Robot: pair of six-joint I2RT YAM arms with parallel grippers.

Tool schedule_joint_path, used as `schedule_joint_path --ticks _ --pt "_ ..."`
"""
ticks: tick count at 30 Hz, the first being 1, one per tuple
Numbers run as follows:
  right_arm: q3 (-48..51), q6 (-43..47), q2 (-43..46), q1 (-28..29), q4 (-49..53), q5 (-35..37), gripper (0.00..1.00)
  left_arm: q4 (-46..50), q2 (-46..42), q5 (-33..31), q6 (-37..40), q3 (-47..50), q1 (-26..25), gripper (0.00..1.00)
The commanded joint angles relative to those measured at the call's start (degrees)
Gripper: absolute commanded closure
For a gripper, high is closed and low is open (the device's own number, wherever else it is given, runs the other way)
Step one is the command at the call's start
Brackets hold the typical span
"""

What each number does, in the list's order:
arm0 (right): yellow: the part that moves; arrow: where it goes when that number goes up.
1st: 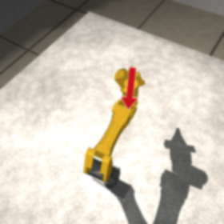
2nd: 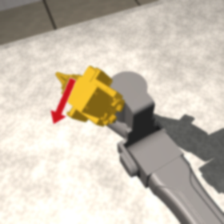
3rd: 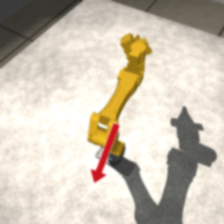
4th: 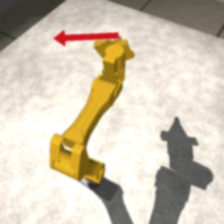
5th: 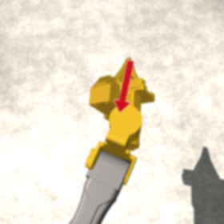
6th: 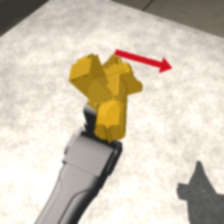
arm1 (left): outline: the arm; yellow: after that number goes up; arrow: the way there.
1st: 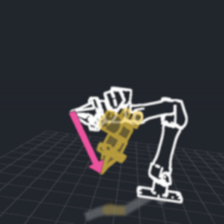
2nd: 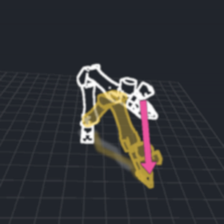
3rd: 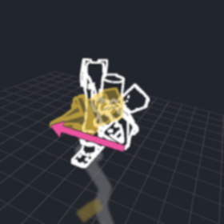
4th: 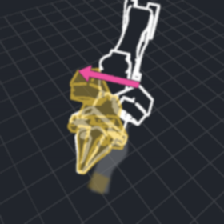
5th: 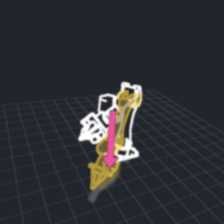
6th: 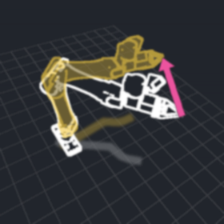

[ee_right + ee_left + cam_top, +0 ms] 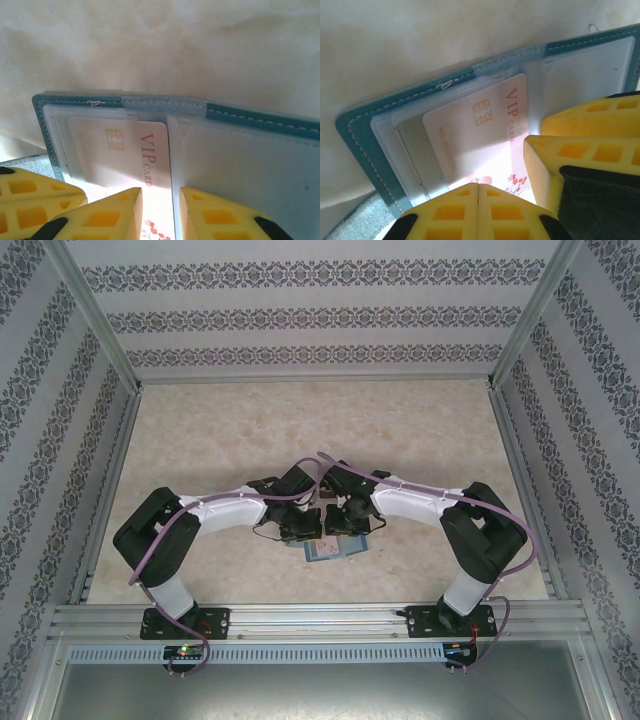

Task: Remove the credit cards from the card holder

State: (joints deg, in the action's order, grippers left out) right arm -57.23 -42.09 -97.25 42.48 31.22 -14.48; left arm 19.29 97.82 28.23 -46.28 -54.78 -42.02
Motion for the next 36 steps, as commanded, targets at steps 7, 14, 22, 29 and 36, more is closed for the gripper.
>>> schedule_joint_path --ticks 7,14,22,29,36 --pt "1.29 -0.61 -0.43 -0.73 -1.49 -1.51 0.76 4.68 3.31 -2.09 2.42 -1.64 -0.91 1.0" --pt "1.82 0.03 -1.39 -1.31 -1.8 -2.29 0.75 6.55 4.0 -3.75 3.54 -1.2 -1.04 1.0" --pt "4.53 0.05 -1.54 -2.9 -6.28 -7.07 0.75 6.32 4.65 -3.67 3.4 -0.98 -1.22 1.0" --pt "6.94 -1.23 -0.03 -3.59 -12.25 -12.24 0.79 5.94 4.9 -3.43 3.24 -0.87 -1.31 1.0" --pt "7.47 -1.99 2.71 -3.74 -11.62 -12.37 0.81 6.02 4.73 -3.37 3.13 -0.94 -1.49 1.0"
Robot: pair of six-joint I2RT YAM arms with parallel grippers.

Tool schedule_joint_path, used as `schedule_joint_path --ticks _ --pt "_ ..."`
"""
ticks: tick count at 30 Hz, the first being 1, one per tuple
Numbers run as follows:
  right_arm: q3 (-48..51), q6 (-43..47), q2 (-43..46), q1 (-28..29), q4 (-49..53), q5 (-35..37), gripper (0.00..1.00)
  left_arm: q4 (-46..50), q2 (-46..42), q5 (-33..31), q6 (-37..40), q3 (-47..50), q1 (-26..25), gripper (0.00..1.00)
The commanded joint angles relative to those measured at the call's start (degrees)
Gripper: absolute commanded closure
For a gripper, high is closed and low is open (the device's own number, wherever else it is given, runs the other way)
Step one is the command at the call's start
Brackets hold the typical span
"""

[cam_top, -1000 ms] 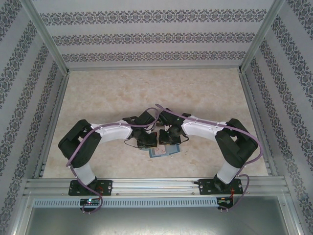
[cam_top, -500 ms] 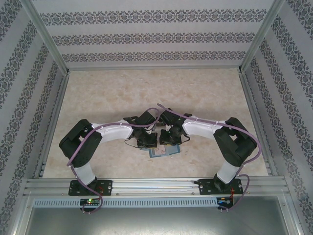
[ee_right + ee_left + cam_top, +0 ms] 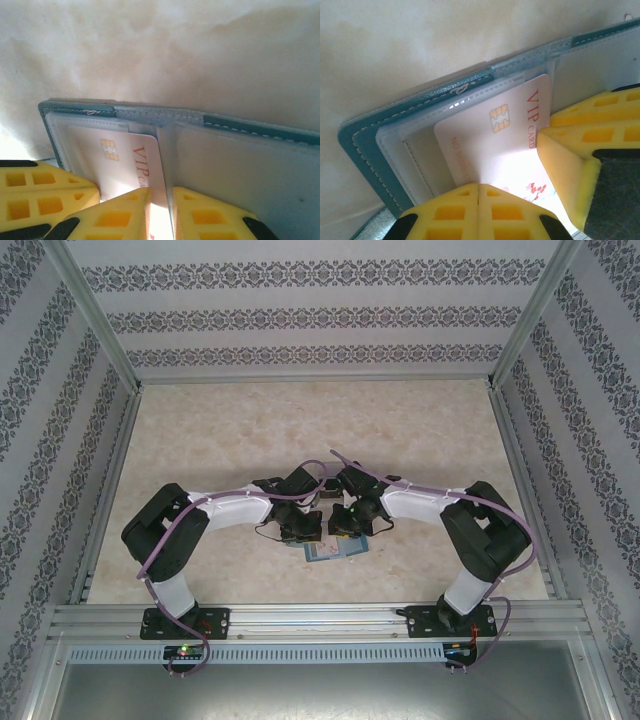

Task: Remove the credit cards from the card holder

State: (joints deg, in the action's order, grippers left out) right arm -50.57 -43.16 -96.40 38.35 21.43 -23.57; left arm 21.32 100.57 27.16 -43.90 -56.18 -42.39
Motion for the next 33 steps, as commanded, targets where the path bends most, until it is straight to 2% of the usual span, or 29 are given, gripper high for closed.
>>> schedule_joint_path --ticks 1,12,21,27,33 --pt "0.95 -1.0 2.3 0.42 -1.9 -3.32 0.81 4.06 2.06 -2.3 0.78 0.47 -1.11 1.0" --pt "1.79 -1.59 1.77 0.35 -5.01 -6.02 0.84 3.99 2.12 -2.41 0.66 0.43 -1.29 1.0" --pt "2.31 -1.56 -0.97 0.4 -6.71 -6.83 0.82 4.43 2.26 -2.43 0.83 -0.02 -1.34 1.0" --pt "2.4 -1.35 -0.76 0.17 -5.84 -5.41 0.93 4.78 2.0 -2.56 0.84 -0.05 -1.39 1.0" --pt "2.62 -0.67 1.03 -0.62 -3.95 -3.52 0.98 4.96 1.73 -2.86 0.85 0.08 -1.38 1.0"
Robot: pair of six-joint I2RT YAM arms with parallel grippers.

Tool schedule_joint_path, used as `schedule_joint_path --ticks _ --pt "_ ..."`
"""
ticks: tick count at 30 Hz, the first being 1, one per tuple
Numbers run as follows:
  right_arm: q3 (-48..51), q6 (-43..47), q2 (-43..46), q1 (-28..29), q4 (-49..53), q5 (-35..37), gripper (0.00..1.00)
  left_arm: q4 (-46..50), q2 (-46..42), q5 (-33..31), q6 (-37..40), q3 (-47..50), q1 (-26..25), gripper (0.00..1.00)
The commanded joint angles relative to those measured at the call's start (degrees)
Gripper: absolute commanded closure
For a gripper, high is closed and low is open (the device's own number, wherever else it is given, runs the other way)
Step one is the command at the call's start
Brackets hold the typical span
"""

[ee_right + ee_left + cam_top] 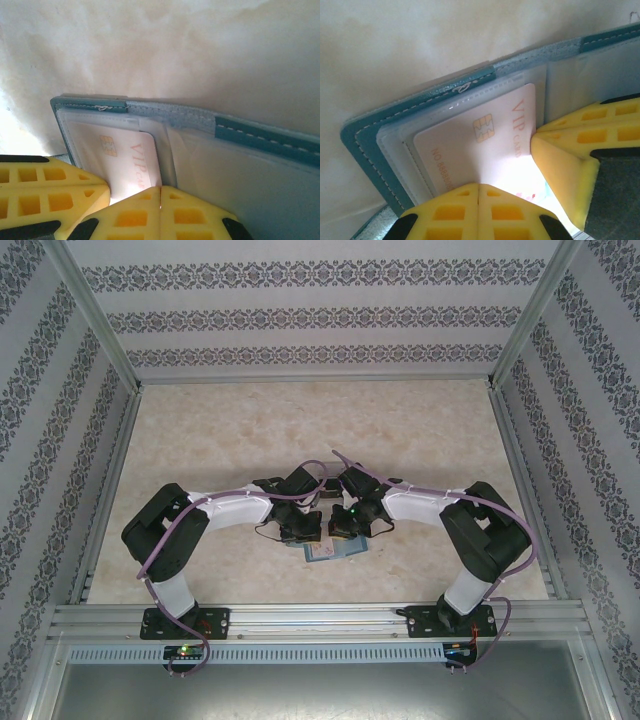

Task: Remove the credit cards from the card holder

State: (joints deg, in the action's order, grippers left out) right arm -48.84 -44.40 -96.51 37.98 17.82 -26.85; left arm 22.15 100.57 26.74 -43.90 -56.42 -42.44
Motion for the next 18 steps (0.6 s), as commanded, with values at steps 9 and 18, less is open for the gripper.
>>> schedule_joint_path --ticks 9,18 --pt "0.77 2.37 4.65 -1.43 4.53 3.79 1.0 4.56 1.38 -2.74 1.01 0.21 -1.33 1.0" --pt "0.93 0.65 4.2 -0.89 0.2 -1.81 0.82 4.67 0.8 -2.89 0.99 0.2 -1.33 1.0"
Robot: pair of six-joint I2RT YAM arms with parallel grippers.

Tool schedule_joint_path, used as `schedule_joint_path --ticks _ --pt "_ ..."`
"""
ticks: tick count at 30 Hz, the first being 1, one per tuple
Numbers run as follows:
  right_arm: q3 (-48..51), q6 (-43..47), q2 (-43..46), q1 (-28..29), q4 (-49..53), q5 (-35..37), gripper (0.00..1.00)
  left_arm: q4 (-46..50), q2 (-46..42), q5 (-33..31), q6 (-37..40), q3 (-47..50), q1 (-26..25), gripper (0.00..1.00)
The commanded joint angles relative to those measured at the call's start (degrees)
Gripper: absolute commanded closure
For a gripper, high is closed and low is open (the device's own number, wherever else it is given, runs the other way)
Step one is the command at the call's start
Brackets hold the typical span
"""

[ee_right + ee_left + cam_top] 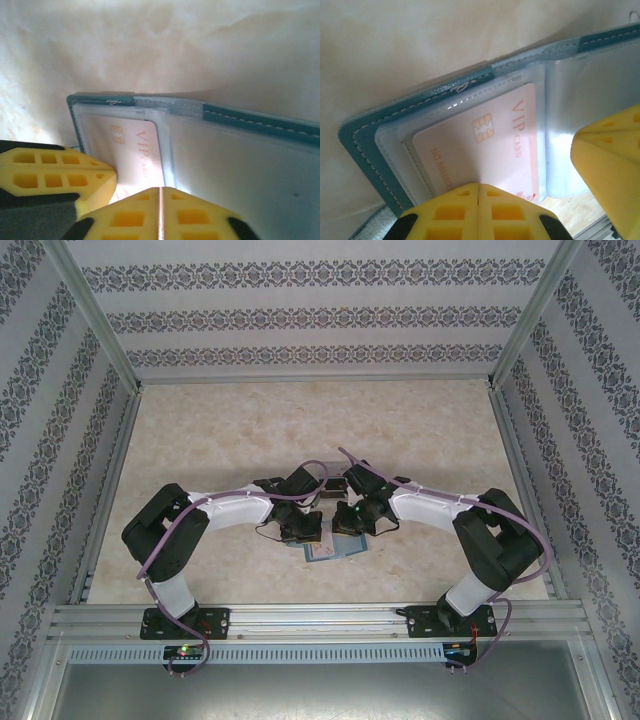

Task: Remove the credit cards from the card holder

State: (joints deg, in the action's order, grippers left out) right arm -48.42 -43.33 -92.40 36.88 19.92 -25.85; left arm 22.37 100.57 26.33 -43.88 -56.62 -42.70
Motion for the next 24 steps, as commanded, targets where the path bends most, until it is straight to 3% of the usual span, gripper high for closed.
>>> schedule_joint_path --ticks 1,13,24 --pt "0.2 -0.59 -0.29 0.57 -2.12 -2.8 0.81 4.44 0.85 -2.46 1.01 0.37 -1.07 1.0" --pt "-1.4 -1.34 -4.61 2.37 -2.49 -0.64 0.83 4.43 0.75 -2.37 0.92 0.32 -1.07 1.0" --pt "-3.02 1.61 -4.22 2.58 5.96 7.48 0.78 5.23 -0.15 -3.04 0.74 0.1 -1.07 1.0"
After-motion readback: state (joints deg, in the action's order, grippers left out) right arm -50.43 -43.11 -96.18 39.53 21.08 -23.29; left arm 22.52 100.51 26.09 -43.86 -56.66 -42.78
